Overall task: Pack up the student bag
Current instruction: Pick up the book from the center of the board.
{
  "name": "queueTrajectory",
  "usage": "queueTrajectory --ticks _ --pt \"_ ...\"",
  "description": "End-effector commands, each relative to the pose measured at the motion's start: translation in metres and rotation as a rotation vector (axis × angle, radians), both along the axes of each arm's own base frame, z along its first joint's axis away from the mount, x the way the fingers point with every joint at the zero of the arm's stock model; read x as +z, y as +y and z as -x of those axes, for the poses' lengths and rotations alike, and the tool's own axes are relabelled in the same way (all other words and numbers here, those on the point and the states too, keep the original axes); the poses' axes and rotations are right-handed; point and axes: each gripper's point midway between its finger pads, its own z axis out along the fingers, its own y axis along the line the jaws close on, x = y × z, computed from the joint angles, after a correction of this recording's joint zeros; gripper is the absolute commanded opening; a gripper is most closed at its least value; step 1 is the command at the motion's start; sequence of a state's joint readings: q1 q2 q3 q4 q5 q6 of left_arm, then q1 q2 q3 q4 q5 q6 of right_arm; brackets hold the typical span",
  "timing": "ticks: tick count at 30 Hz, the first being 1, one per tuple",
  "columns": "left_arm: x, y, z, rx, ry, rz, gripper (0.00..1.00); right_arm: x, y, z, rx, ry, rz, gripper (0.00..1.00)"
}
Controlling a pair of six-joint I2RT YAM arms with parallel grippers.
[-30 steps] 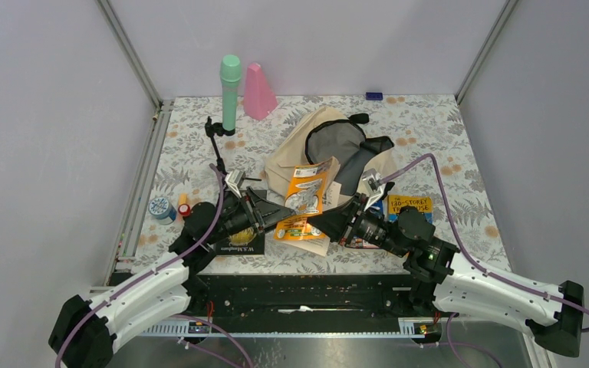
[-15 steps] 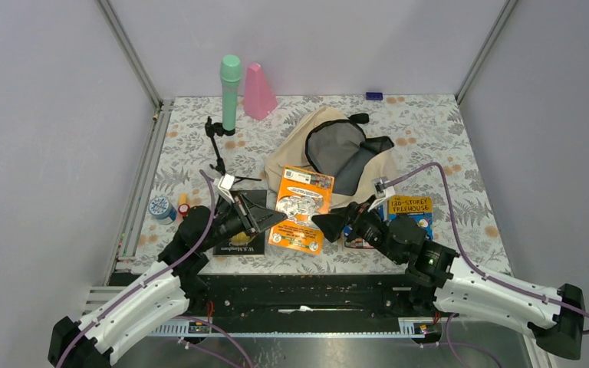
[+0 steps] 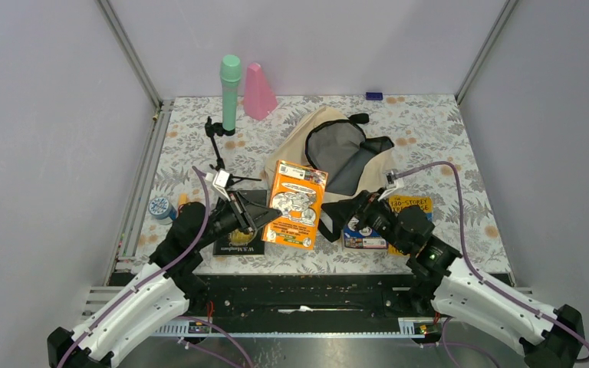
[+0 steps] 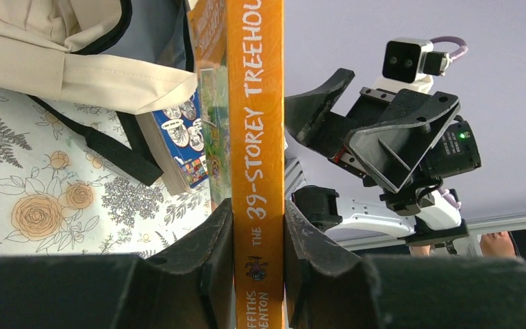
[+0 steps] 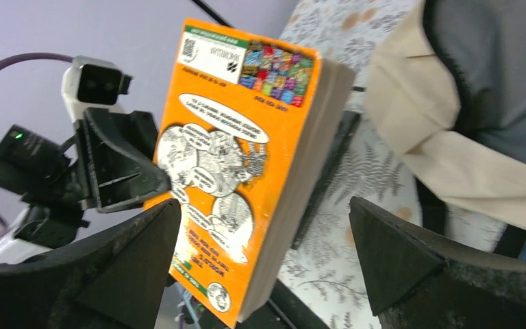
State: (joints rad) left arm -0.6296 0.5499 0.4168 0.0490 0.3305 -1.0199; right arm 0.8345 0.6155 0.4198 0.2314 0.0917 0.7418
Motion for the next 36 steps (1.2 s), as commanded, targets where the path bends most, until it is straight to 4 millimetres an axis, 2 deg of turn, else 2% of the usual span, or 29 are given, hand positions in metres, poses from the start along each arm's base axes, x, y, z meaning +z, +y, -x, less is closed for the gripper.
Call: queueTrajectory --ticks 1,4,10,12,18,24,30,34,36 --pt "0.080 0.000 0.006 -0.028 -0.233 0.150 0.00 0.036 0.027 0.017 0.170 -0.063 -0.175 1.00" --pt "0.088 -0.003 0.013 -0.074 -0.259 0.161 0.00 0.042 0.037 0.020 0.222 -0.072 -0.204 1.00" --pt "0.107 -0.004 0.027 -0.132 -0.321 0.212 0.00 0.032 0.051 0.015 0.251 -0.024 -0.215 1.00" --pt "0.112 -0.003 0.032 -0.146 -0.337 0.230 0.00 0.034 0.056 0.017 0.275 -0.025 -0.232 1.00" --pt "0.125 -0.002 0.045 -0.200 -0.394 0.282 0.00 0.066 0.083 0.041 0.509 -0.088 -0.277 1.00" --pt "0.128 0.000 0.047 -0.192 -0.417 0.281 0.00 0.091 0.091 0.053 0.620 -0.133 -0.336 0.97" --pt "0.126 0.008 0.035 -0.098 -0.436 0.237 0.00 0.096 0.090 0.057 0.634 -0.119 -0.362 0.70" --pt "0.123 0.007 0.030 -0.086 -0.433 0.206 0.00 0.100 0.089 0.061 0.648 -0.113 -0.390 0.43" --pt "0.120 0.005 0.028 -0.091 -0.425 0.198 0.00 0.104 0.088 0.063 0.655 -0.120 -0.400 0.35"
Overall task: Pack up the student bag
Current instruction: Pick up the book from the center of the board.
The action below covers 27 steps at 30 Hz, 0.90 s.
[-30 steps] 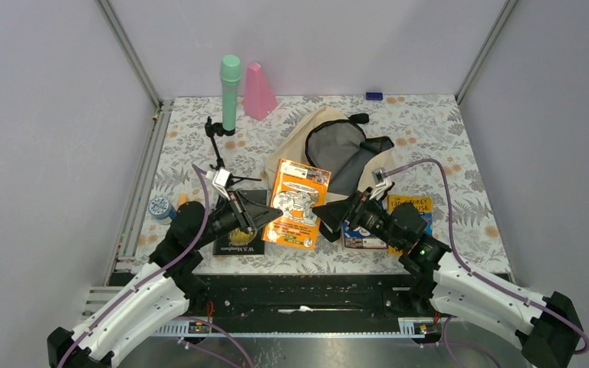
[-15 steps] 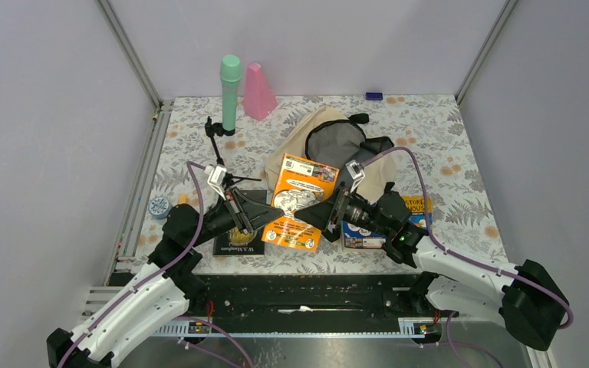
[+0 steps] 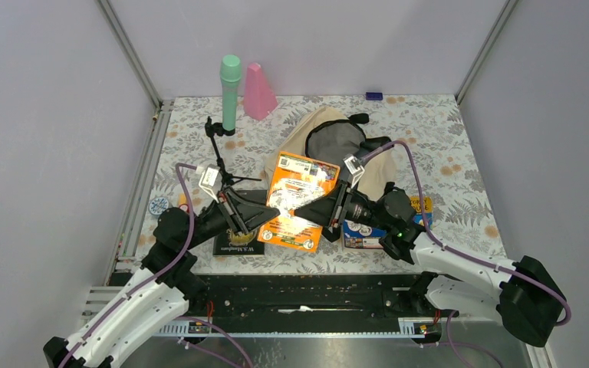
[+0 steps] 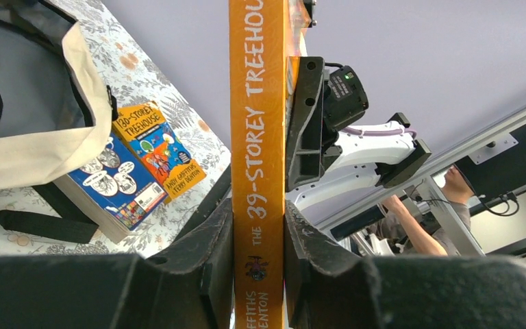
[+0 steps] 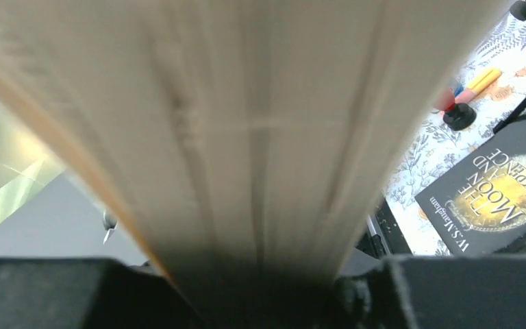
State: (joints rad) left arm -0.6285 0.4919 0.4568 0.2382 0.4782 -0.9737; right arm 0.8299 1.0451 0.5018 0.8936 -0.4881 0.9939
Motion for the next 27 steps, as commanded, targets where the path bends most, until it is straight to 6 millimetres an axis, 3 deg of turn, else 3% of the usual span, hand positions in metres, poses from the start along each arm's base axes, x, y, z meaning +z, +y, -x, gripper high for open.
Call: queueTrajectory --ticks 1,5,6,7,10,12,15,18,22,27 --pt "0.047 0.007 -0.003 0.054 -0.139 0.074 0.00 0.038 -0.004 0.012 0.049 -0.079 -0.103 0.31" --pt "0.038 0.007 -0.010 0.082 -0.140 0.019 0.00 0.034 -0.005 0.008 0.024 -0.069 -0.082 0.00" --pt "0.035 0.008 -0.012 0.097 -0.152 -0.019 0.00 0.030 -0.006 0.004 -0.003 -0.055 -0.063 0.00" --pt "0.030 0.009 -0.016 0.114 -0.159 -0.067 0.12 0.026 -0.007 0.000 -0.031 -0.045 -0.044 0.00" --pt "0.024 0.017 -0.028 0.180 -0.179 -0.213 0.79 0.006 -0.016 -0.018 -0.145 -0.007 0.056 0.00" --pt "0.015 0.022 -0.041 0.233 -0.174 -0.308 0.97 0.000 -0.030 -0.035 -0.240 -0.015 0.116 0.00" --pt "0.004 0.029 -0.064 0.325 -0.149 -0.408 0.99 -0.012 -0.062 -0.065 -0.410 0.018 0.214 0.00" --pt "-0.005 0.021 -0.085 0.342 -0.107 -0.461 0.99 -0.023 -0.098 -0.089 -0.575 0.045 0.320 0.00" --pt "-0.015 0.000 -0.115 0.358 -0.027 -0.458 0.99 -0.038 -0.149 -0.110 -0.780 0.068 0.457 0.00" --pt "-0.026 -0.038 -0.146 0.312 0.017 -0.465 0.99 -0.042 -0.193 -0.136 -0.920 0.124 0.474 0.00"
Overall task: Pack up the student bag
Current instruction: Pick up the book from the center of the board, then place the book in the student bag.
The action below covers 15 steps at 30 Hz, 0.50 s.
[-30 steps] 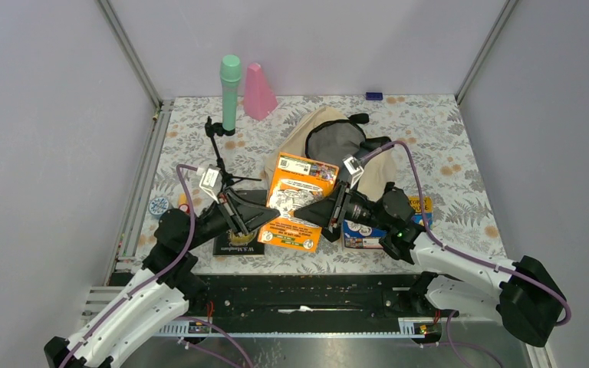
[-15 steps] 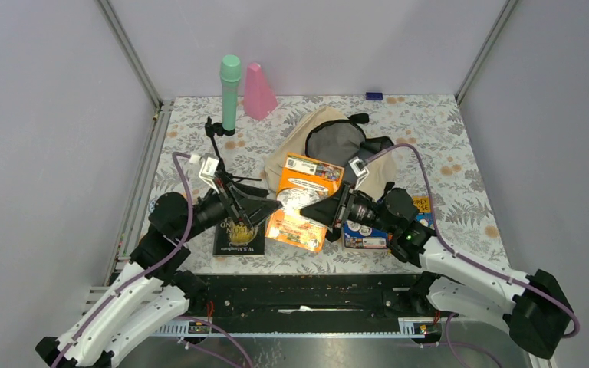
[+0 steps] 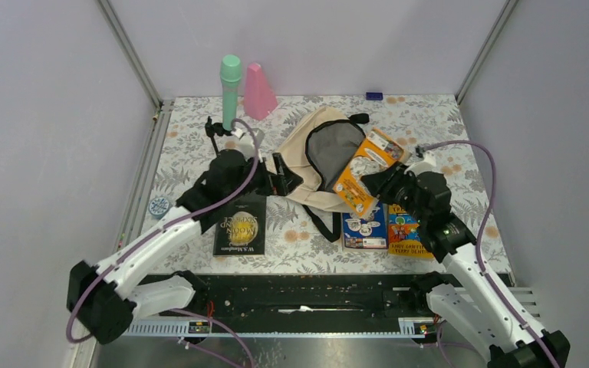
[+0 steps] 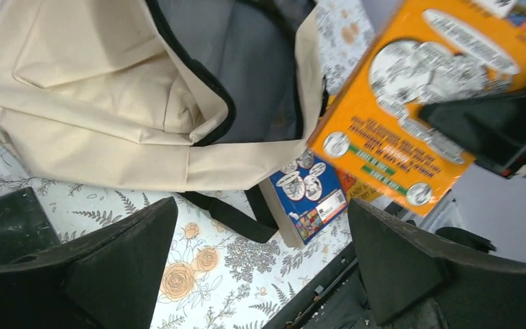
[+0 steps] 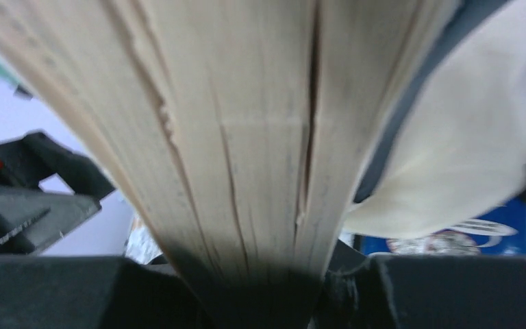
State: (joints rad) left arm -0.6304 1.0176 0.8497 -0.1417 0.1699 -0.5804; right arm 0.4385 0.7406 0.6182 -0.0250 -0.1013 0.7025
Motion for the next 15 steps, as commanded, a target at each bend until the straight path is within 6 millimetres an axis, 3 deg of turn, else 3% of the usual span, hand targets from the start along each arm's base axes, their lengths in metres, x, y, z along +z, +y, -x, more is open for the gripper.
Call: queueTrajectory --ticks 1,7,12,15 --pt "0.031 -0.031 -0.033 0.013 -0.060 0.053 0.99 0.024 -0.043 -0.029 -0.156 -0.048 0.023 0.00" --pt "-0.025 -0.066 -0.076 0.039 0.068 -0.031 0.99 0.021 -0.054 -0.051 -0.199 -0.012 -0.052 0.00" --pt "-0.072 -0.083 -0.110 0.084 0.150 -0.111 0.99 0.022 -0.051 -0.053 -0.179 -0.019 -0.051 0.00" --pt "-0.088 -0.089 -0.124 0.106 0.161 -0.099 0.99 0.022 -0.048 -0.051 -0.156 -0.015 -0.050 0.00"
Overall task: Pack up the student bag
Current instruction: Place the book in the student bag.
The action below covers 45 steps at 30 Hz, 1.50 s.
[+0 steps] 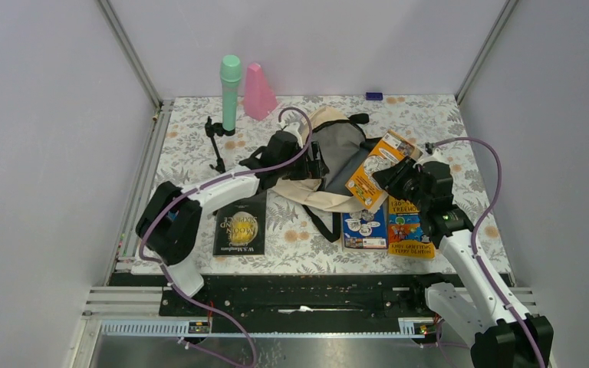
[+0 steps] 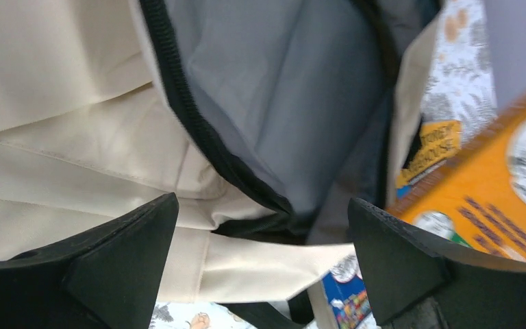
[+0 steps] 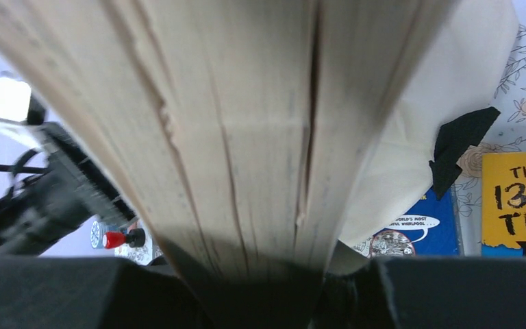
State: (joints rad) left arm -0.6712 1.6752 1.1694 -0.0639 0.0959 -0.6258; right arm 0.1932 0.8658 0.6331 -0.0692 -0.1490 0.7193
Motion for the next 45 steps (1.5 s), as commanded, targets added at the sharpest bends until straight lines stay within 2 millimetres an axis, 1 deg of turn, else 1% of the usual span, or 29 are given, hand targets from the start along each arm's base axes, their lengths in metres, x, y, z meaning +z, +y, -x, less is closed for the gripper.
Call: queueTrajectory --ticks 1,2,5,6,7,8,9,12,14,15,17,19,21,23,30,33,36,39,45 --pt "0.010 -0.012 -0.032 0.066 -0.064 0.056 0.99 0.059 0.010 -0.012 0.047 -0.176 -0.052 0.00" --pt "0.005 -0.014 -0.036 0.071 -0.060 0.051 0.99 0.058 0.010 -0.012 0.048 -0.166 -0.050 0.00" --pt "-0.001 -0.018 -0.049 0.089 -0.064 0.035 0.99 0.054 0.011 -0.014 0.051 -0.142 -0.043 0.00" --pt "-0.007 -0.019 -0.053 0.090 -0.062 0.031 0.97 0.053 0.012 -0.015 0.055 -0.138 -0.043 0.00" --pt "-0.008 -0.020 -0.057 0.092 -0.066 0.036 0.93 0.052 0.013 -0.017 0.058 -0.130 -0.043 0.00" --pt "-0.008 -0.022 -0.060 0.093 -0.073 0.044 0.87 0.053 0.013 -0.019 0.056 -0.127 -0.045 0.00" --pt "-0.008 -0.023 -0.063 0.093 -0.085 0.056 0.78 0.050 0.013 -0.021 0.050 -0.116 -0.050 0.00" --pt "-0.001 -0.021 -0.069 0.097 -0.138 0.092 0.42 0.044 0.015 -0.031 0.038 -0.075 -0.065 0.00" --pt "0.011 -0.021 -0.071 0.087 -0.186 0.109 0.22 0.042 0.018 -0.040 0.032 -0.051 -0.086 0.00" --pt "0.021 -0.022 -0.070 0.070 -0.221 0.125 0.16 0.041 0.019 -0.044 0.025 -0.036 -0.099 0.00" --pt "0.041 -0.028 -0.066 0.021 -0.281 0.176 0.08 0.035 0.022 -0.052 0.009 0.009 -0.132 0.00" --pt "0.056 -0.033 -0.058 -0.029 -0.327 0.232 0.01 0.028 0.026 -0.060 0.005 0.057 -0.166 0.00" --pt "0.076 -0.037 -0.050 -0.070 -0.376 0.288 0.00 0.021 0.030 -0.067 -0.002 0.098 -0.188 0.00" --pt "0.091 -0.037 -0.045 -0.089 -0.420 0.327 0.00 0.012 0.028 -0.072 -0.039 0.130 -0.209 0.00" --pt "0.125 -0.039 -0.030 -0.132 -0.526 0.466 0.00 -0.011 0.016 -0.079 -0.150 0.193 -0.214 0.00" --pt "0.132 -0.045 -0.026 -0.166 -0.529 0.524 0.00 -0.018 0.015 -0.082 -0.172 0.210 -0.225 0.00" --pt "0.139 -0.053 -0.023 -0.203 -0.526 0.579 0.00 -0.018 0.021 -0.088 -0.164 0.210 -0.263 0.00" --pt "0.137 -0.057 -0.024 -0.220 -0.514 0.590 0.00 -0.020 0.026 -0.095 -0.163 0.227 -0.294 0.00" --pt "0.134 -0.058 -0.025 -0.224 -0.511 0.578 0.00 -0.022 0.044 -0.115 -0.128 0.240 -0.372 0.00"
